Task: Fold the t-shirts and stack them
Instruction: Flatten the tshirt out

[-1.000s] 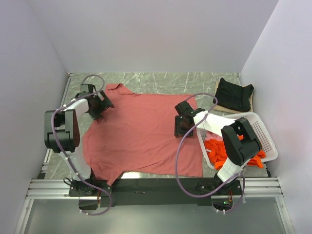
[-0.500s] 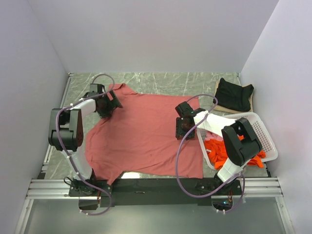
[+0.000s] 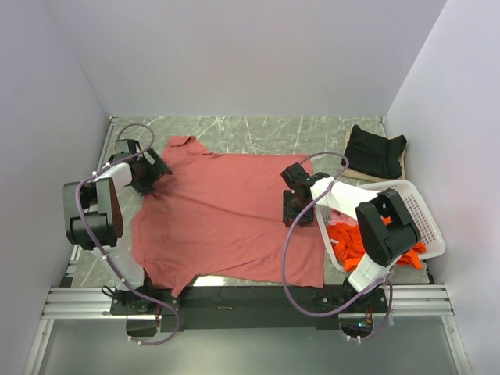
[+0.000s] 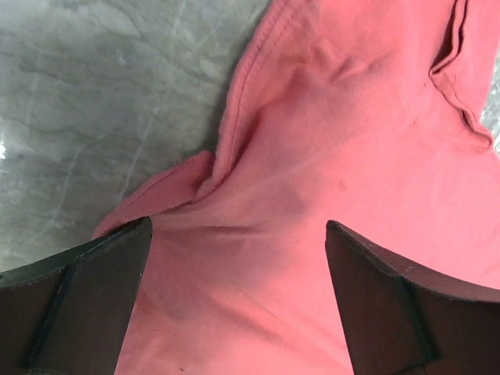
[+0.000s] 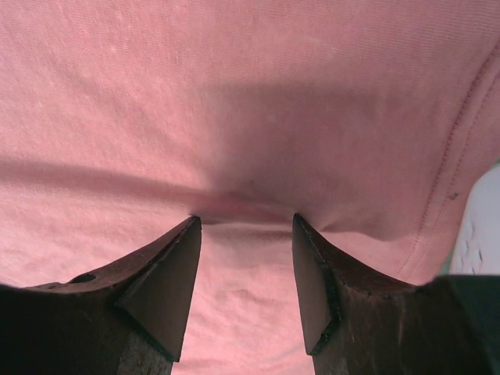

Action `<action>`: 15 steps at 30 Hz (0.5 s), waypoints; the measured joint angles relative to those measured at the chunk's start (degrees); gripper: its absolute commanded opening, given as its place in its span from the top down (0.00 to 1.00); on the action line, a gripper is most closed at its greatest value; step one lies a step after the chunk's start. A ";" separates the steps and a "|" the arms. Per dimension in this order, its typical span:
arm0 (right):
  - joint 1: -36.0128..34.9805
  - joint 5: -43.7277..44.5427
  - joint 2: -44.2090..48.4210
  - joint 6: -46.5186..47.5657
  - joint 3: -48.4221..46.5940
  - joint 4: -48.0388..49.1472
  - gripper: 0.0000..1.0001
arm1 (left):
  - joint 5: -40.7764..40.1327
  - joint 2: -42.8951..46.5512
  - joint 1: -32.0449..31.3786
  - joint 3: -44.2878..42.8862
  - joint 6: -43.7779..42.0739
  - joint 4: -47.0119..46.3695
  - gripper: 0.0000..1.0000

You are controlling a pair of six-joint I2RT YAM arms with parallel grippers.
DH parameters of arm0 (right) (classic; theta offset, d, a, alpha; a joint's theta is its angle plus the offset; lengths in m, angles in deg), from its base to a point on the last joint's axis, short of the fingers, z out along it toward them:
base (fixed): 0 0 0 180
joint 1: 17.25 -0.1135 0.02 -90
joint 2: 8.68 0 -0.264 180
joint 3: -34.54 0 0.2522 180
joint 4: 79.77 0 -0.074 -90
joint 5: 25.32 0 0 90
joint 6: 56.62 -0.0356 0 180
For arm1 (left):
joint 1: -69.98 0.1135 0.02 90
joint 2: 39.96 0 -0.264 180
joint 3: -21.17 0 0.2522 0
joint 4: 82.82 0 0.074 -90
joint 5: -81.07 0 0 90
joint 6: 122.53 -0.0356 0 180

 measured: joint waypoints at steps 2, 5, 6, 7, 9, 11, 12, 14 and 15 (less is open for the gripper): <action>0.00 -0.02 0.00 0.20 -0.63 -0.74 0.43 | 0.39 0.35 -0.11 -0.02 0.20 0.59 0.01; 0.00 -0.26 0.00 0.68 -2.89 -2.05 0.43 | 0.83 0.63 -0.09 -1.18 1.16 2.05 0.01; 0.00 -0.48 0.00 0.81 -3.85 -2.25 0.43 | 0.92 0.63 -0.09 -1.90 1.64 2.29 0.01; 0.00 -0.66 0.00 0.85 -4.92 -2.32 0.43 | 0.98 0.63 -0.09 -2.71 2.05 2.36 0.01; 0.00 -1.11 0.00 1.01 -6.67 -2.25 0.43 | 1.05 0.63 -0.09 -4.76 3.17 2.38 0.01; -0.02 -1.46 0.00 1.03 -7.72 -2.21 0.43 | 1.03 0.57 -0.11 -7.28 4.22 2.29 0.01; -0.13 -1.77 0.00 1.03 -8.02 -2.16 0.43 | 1.03 0.44 -0.11 -8.74 4.66 2.23 0.01; -0.28 -2.51 0.00 1.05 -8.28 -2.16 0.43 | 0.98 -0.20 -0.11 -11.72 5.60 2.03 0.01; -0.33 -2.84 0.00 1.05 -8.28 -2.16 0.43 | 0.96 -0.72 -0.11 -13.25 5.81 1.73 0.01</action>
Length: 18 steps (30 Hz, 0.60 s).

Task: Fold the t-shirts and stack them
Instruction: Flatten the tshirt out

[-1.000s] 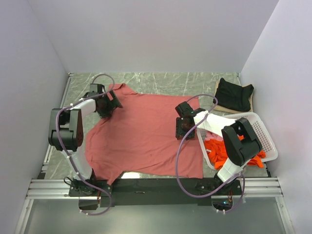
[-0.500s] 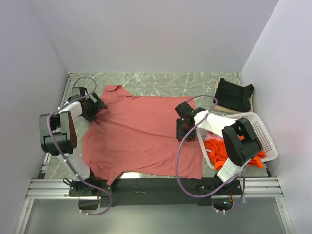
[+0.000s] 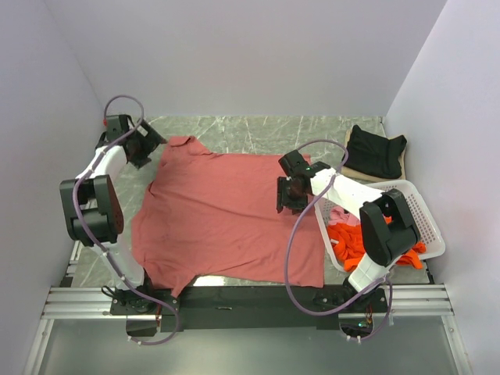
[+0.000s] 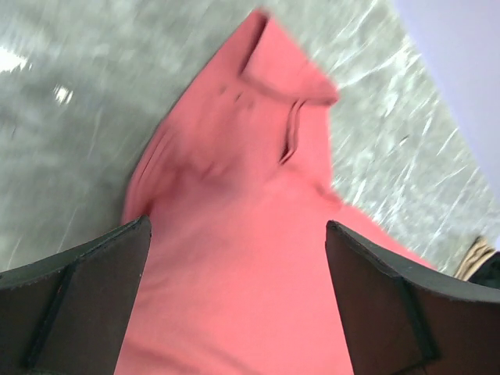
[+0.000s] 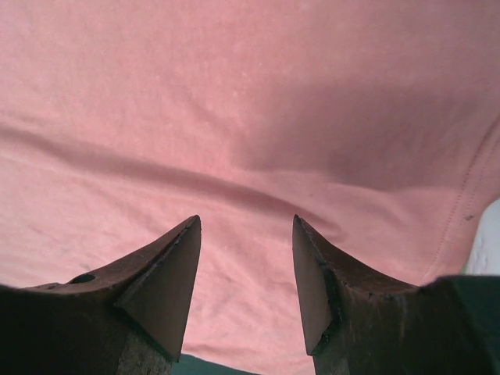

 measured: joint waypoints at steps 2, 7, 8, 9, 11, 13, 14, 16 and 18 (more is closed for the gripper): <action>-0.07 -0.52 -0.07 0.00 0.00 -0.02 0.43 | -0.09 -1.99 -0.13 -2.78 0.26 -0.52 0.01; -0.07 -1.36 -1.11 0.11 -0.15 0.00 0.43 | -0.70 -8.22 -2.05 -6.71 0.26 -0.96 0.01; -0.07 -1.51 -1.38 0.17 -0.15 -0.02 0.43 | -0.81 -9.40 -2.73 -7.08 0.26 -0.74 0.01; -0.07 -1.64 -1.55 0.17 -0.15 -0.04 0.43 | -0.96 -10.54 -3.48 -7.32 0.24 -0.70 0.01; -0.07 -1.68 -1.84 0.20 -0.17 -0.07 0.43 | -1.29 -12.24 -4.66 -7.58 0.24 -0.52 0.01; -0.07 -1.68 -1.95 0.28 -0.24 -0.13 0.43 | -1.95 -13.79 -5.68 -8.15 0.24 0.20 0.01; -0.07 -1.68 -2.01 0.42 -0.33 -0.26 0.43 | -2.25 -14.49 -6.14 -8.70 0.22 0.90 0.01; -0.11 -1.66 -2.12 0.61 -0.74 -0.50 0.43 | -3.43 -15.91 -6.58 -10.36 0.17 2.12 0.01; -0.11 -1.62 -2.25 0.81 -1.49 -0.83 0.43 | -4.87 -16.83 -6.56 -11.89 -0.04 3.13 0.01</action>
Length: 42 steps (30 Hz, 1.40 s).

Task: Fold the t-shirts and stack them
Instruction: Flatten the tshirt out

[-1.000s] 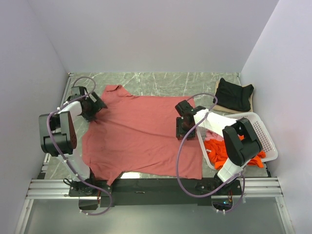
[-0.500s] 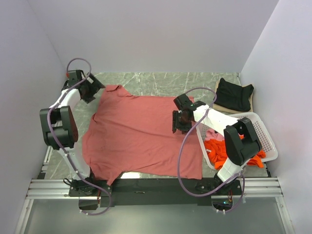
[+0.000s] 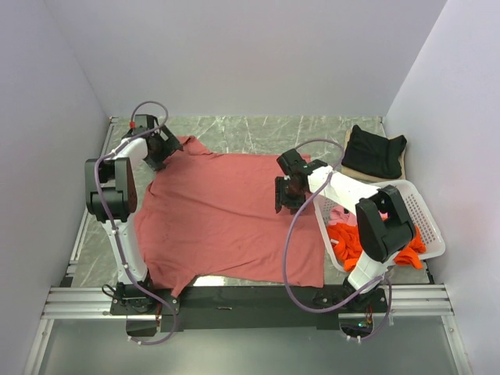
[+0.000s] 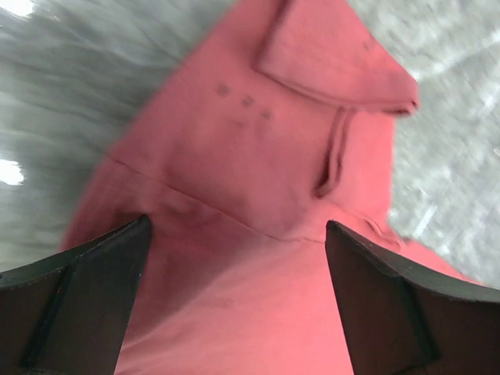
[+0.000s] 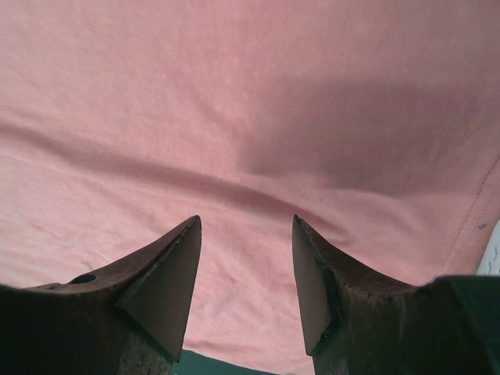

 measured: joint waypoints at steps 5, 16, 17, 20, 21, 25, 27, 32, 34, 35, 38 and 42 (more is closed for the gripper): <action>0.00 0.00 -0.20 0.37 -1.03 -0.24 0.43 | -4.46 -1.05 0.81 -3.61 -1.55 3.04 0.01; 0.00 0.04 -3.34 0.81 -1.66 -1.42 0.43 | -5.62 -5.33 2.75 -8.83 -6.69 4.00 0.01; -0.02 0.04 -3.41 0.85 -1.73 -1.73 0.43 | -5.57 -5.33 2.71 -9.01 -6.84 3.85 0.01; 0.00 0.09 -3.43 0.87 -2.21 -2.21 0.43 | -5.42 -4.94 2.71 -8.76 -6.88 3.41 0.01; -0.02 0.13 -3.45 0.90 -2.47 -2.23 0.43 | -5.27 -4.63 2.71 -8.52 -6.88 3.26 0.01; -0.02 0.15 -3.45 1.09 -2.91 -2.23 0.43 | -4.04 -2.49 2.47 -7.87 -6.71 3.23 0.01; -0.02 0.13 -3.58 1.14 -3.15 -2.29 0.43 | -3.69 -1.27 2.01 -7.87 -6.73 3.10 0.01; -0.02 -0.02 -4.04 1.31 -3.56 -2.27 0.43 | -3.26 -0.50 -0.57 -7.58 -6.78 2.93 0.01; -0.02 -0.02 -4.04 1.33 -3.56 -2.25 0.43 | -3.10 -0.50 -1.46 -6.69 -6.71 3.17 0.01; -0.02 -0.02 -4.04 1.33 -3.56 -2.25 0.43 | -3.02 -0.50 -1.92 -6.19 -6.69 3.41 0.01; -0.04 -0.02 -4.04 1.33 -3.54 -2.23 0.43 | -3.08 -0.79 -2.64 -4.39 -6.64 4.22 0.01; -0.04 -0.02 -4.04 1.33 -3.54 -2.23 0.43 | -3.98 -1.49 -2.58 -3.34 -6.40 5.35 0.01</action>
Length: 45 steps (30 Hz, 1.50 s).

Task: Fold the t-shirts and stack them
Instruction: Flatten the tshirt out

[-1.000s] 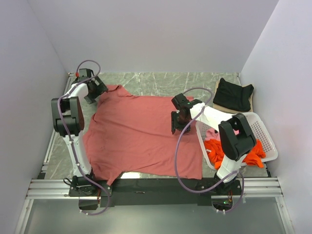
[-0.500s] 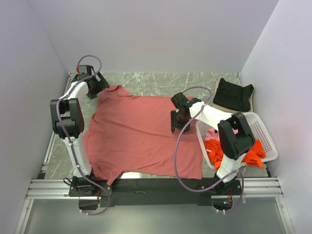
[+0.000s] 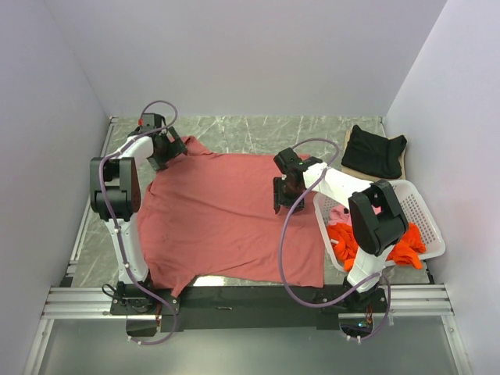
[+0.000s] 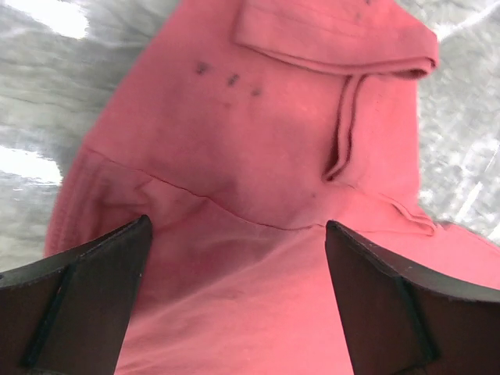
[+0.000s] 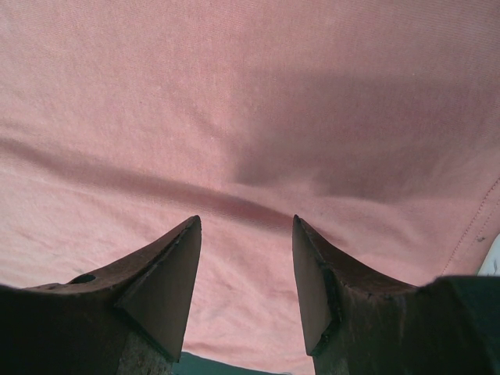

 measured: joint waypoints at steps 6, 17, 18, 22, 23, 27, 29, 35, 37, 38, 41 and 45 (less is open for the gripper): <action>0.00 0.00 0.00 0.00 0.00 0.00 0.43 | -1.53 0.00 0.20 0.00 -0.04 0.00 0.01; 0.00 0.20 -0.59 0.31 -0.07 0.00 0.43 | -1.88 -3.28 1.73 -4.63 -2.93 0.42 0.01; 0.00 0.28 -1.16 0.37 -0.37 -0.22 0.43 | -1.86 -4.15 1.92 -5.88 -3.30 0.57 0.01; 0.31 0.72 -5.38 0.66 -3.76 -0.57 0.43 | -1.79 -7.26 2.54 -10.75 -4.76 1.01 0.01; 0.42 0.81 -5.99 0.68 -4.59 -0.85 0.43 | -1.77 -8.04 2.67 -11.98 -5.18 1.16 0.01; 1.95 0.76 -9.03 0.92 -9.86 -1.29 0.43 | -1.84 -11.19 3.17 -16.81 -5.86 1.81 0.01; 3.32 0.94 -10.82 1.07 -13.16 -1.55 0.43 | -1.68 -11.76 3.52 -17.75 -5.86 1.73 0.01; 6.45 2.54 -19.54 1.46 -25.86 -2.10 0.43 | -0.11 -11.89 5.18 -17.75 -5.81 1.03 0.01; 6.99 3.08 -22.69 1.46 -29.42 -2.05 0.43 | 0.24 -11.98 5.66 -17.90 -5.84 1.01 0.01; 7.21 3.26 -24.41 1.44 -31.17 -2.25 0.43 | 0.33 -12.17 5.88 -18.18 -5.84 1.07 0.01; 7.58 3.72 -27.47 1.14 -35.06 -2.91 0.43 | 0.50 -12.55 6.32 -18.95 -5.88 1.07 0.01; 7.61 4.83 -29.99 0.81 -38.95 -3.98 0.43 | 0.92 -12.52 6.51 -18.95 -5.86 0.98 0.01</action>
